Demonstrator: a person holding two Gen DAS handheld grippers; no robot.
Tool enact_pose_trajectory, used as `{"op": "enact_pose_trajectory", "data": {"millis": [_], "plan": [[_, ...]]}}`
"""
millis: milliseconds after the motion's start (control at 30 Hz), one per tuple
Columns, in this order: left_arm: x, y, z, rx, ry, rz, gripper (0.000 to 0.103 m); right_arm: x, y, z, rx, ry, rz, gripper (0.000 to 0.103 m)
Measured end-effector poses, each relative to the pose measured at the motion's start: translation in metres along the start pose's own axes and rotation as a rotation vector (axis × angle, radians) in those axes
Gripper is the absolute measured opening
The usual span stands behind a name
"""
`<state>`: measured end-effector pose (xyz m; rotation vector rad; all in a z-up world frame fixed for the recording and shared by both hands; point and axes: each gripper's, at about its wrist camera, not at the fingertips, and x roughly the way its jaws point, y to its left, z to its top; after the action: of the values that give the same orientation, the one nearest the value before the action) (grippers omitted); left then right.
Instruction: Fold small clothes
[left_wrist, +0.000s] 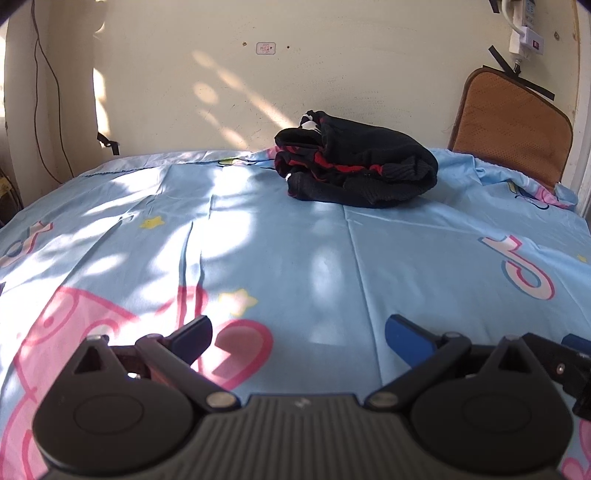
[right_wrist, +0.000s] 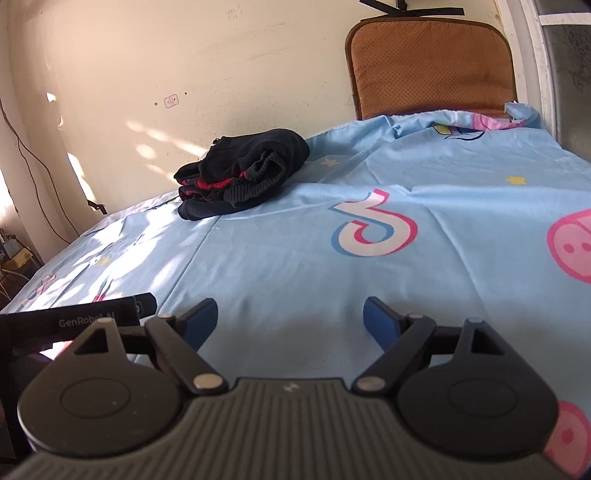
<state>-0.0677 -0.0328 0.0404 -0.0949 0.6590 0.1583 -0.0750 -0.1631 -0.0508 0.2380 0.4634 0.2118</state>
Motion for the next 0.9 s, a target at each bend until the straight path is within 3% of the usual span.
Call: {"op": "enact_pose_trajectory", "data": {"millis": [200,433,900], "plan": [[0.007,0.004,0.002,-0.023,0.035,-0.005,0.103,0.002,-0.001,0.001,0.009,-0.001,0.008,0.089],[0.011,-0.006,0.002,0.040,0.063,0.025,0.103,0.002,-0.001,0.001,0.016,-0.002,0.015,0.090],[0.011,-0.004,0.003,0.047,0.068,0.013,0.103,0.002,-0.001,0.002,0.014,0.001,0.017,0.091]]}}
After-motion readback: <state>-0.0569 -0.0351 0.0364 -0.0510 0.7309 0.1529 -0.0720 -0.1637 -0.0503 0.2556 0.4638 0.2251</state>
